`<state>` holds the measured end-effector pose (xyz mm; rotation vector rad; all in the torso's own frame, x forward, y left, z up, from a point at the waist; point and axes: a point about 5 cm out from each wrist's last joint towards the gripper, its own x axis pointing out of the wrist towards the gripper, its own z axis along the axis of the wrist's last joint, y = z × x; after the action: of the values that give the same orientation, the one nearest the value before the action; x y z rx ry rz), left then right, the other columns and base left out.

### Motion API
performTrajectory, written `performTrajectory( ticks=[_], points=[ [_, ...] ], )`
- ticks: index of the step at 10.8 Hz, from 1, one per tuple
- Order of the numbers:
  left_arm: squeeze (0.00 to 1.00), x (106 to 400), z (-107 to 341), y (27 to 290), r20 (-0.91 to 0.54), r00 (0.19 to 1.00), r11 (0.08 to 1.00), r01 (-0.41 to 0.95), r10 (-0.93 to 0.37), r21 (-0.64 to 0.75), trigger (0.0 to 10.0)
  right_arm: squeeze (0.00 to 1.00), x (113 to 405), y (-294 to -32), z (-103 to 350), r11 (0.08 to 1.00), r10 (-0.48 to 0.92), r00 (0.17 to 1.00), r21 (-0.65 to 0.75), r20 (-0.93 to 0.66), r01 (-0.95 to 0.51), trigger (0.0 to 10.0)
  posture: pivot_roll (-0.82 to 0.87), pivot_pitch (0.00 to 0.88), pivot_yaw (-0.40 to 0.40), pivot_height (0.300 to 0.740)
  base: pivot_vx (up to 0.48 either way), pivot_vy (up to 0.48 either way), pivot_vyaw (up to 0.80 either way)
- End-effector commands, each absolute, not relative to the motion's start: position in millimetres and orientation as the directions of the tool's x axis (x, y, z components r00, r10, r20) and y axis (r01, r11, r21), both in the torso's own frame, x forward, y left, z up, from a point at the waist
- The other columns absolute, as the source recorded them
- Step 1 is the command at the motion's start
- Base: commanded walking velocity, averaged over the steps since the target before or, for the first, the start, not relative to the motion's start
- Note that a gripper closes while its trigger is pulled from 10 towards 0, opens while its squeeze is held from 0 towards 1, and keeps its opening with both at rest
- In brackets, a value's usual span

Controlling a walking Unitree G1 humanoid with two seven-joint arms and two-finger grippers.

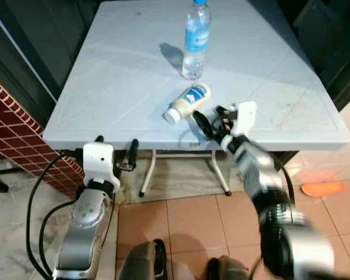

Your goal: Restocking fridge

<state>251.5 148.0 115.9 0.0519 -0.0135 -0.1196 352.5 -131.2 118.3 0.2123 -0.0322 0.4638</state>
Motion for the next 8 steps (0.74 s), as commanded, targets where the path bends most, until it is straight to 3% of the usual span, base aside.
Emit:
performTrajectory(
  ticks=[1, 3, 8],
  points=[
    [0.0, 251, 114, 150, 0.006, 0.993, 0.991, 0.118, -0.119, 0.058, 10.0, 0.0, 350, -127, 122, 0.874, 0.438, 0.894, 0.189, 0.093, -0.448, 10.0, 0.06, 0.104, 0.065, 0.74, 0.0, 0.0, 0.0],
    [0.0, 254, 115, 148, 0.02, 0.992, 0.991, 0.123, -0.124, 0.05, 10.0, 0.0, 324, -114, 139, 0.886, 0.445, 0.874, 0.05, 0.195, -0.462, 10.0, 0.05, 0.088, 0.067, 0.74, 0.126, 0.0, 0.0],
    [0.0, 260, 116, 146, 0.045, 0.991, 0.991, 0.122, -0.124, 0.046, 10.0, 0.0, 322, -118, 165, 0.905, 0.415, 0.876, -0.017, 0.245, -0.424, 10.0, 0.03, 0.058, 0.061, 0.74, 0.392, 0.0, 0.79]
  ],
)
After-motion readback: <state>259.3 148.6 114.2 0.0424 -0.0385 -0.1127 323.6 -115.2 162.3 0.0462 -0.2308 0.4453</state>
